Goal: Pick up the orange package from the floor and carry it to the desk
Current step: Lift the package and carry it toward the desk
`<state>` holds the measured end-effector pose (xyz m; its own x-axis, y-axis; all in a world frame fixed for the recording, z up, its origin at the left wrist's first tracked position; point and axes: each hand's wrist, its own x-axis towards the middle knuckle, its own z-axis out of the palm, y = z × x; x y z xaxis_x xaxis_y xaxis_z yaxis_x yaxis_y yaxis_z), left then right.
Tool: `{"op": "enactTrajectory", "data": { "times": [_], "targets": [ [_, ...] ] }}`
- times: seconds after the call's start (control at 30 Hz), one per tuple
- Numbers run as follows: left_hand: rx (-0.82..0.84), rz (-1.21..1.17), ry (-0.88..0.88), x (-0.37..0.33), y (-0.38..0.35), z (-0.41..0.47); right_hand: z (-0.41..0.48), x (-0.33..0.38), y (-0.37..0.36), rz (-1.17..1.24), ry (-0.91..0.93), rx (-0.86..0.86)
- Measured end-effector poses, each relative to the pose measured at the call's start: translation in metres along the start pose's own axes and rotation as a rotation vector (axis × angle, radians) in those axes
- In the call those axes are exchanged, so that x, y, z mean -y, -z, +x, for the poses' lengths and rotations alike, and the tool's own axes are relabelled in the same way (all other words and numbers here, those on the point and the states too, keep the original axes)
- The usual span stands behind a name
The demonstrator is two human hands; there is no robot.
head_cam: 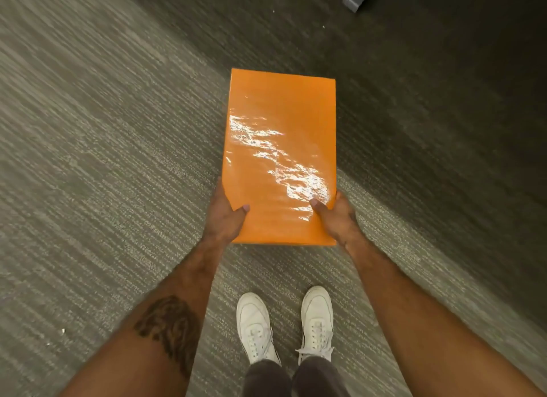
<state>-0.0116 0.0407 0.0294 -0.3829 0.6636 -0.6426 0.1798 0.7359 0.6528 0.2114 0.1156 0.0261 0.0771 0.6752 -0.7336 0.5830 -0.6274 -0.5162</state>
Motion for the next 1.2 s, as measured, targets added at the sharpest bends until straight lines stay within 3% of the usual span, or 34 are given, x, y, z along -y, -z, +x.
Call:
{"op": "enactTrajectory", "data": {
  "times": [0.33, 0.67, 1.2],
  "targets": [
    [0.079, 0.082, -0.190, -0.139, 0.046, 0.023, -0.023, 0.106, 0.060, 0.139, 0.068, -0.100],
    [0.148, 0.171, -0.312, -0.269, 0.026, 0.069, 0.013, 0.163, 0.138, 0.270, 0.034, -0.181],
    [0.314, 0.313, -0.357, -0.354, -0.053, 0.212, 0.127, 0.186, 0.183, 0.256, -0.034, -0.371]
  ]
}}
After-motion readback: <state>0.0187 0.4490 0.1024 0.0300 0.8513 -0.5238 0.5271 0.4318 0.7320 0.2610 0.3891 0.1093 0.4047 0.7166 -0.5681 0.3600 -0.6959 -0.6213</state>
